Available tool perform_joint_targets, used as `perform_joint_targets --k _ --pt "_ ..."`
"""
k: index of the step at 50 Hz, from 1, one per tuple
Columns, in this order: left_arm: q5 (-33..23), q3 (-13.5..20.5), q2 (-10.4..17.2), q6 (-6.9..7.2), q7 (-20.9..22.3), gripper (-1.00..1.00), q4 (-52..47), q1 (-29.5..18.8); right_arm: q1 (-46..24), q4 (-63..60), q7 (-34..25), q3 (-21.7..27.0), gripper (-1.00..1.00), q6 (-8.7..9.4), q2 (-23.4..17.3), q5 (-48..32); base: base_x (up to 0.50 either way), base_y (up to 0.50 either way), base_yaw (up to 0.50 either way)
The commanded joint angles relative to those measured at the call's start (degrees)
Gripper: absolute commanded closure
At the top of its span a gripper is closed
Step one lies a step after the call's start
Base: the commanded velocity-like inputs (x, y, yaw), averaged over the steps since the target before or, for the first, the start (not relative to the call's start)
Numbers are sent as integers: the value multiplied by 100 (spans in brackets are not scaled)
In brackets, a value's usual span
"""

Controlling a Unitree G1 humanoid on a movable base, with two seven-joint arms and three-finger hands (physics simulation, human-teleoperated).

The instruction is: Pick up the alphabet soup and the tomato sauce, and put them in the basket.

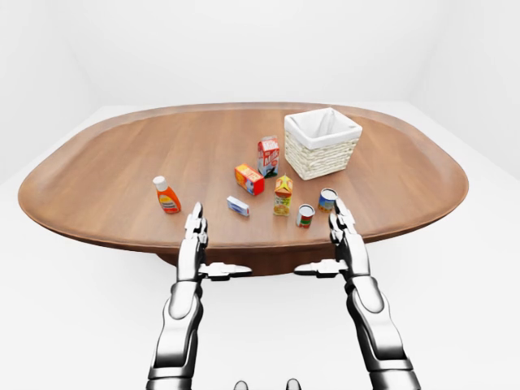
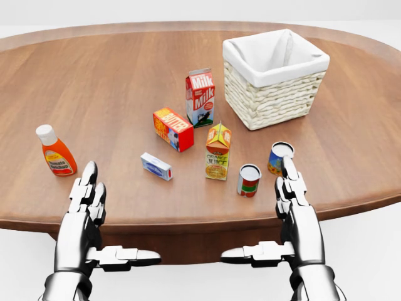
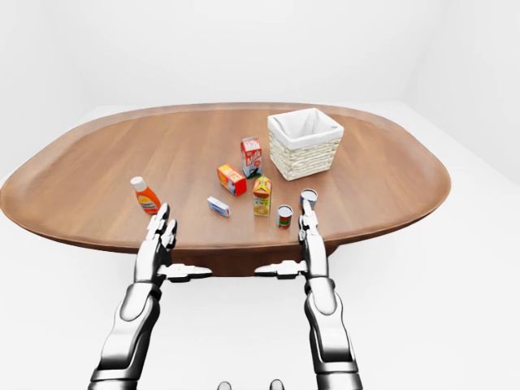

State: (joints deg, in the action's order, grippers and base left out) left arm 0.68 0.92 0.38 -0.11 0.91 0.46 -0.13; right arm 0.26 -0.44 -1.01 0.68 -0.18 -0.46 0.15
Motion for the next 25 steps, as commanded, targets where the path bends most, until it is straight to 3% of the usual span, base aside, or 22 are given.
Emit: perform_joint_targets --k 1,4,6,9,12,19,22,25 --pt "133 149 65 -42 146 -100 126 -29 64 -115 -168 93 -100 -35 -66 -28 0 0 0" --pt "117 141 63 -33 124 -100 146 -35 66 -118 -172 97 -100 -35 -62 -41 0 0 0" --pt "105 123 60 58 111 -100 28 -2 51 -51 -173 100 -100 -79 -61 -53 0 0 0" --pt "107 126 59 66 107 -100 20 2 67 -114 -175 88 -100 -35 -62 -74 0 0 0" --pt "61 106 57 67 84 -100 -41 21 82 -119 -177 93 -100 -108 -61 -91 0 0 0" --pt "-426 -16 43 -266 -109 -100 -669 275 264 -560 -158 64 -100 -482 -31 -151 0 0 0" --pt "-658 -39 49 -458 -189 -100 -933 346 341 -780 -169 85 -100 -482 -11 -61 0 0 0" --pt "-756 -15 44 -489 -237 -100 -1073 380 413 -949 -141 71 -100 -482 -10 -108 0 0 0"
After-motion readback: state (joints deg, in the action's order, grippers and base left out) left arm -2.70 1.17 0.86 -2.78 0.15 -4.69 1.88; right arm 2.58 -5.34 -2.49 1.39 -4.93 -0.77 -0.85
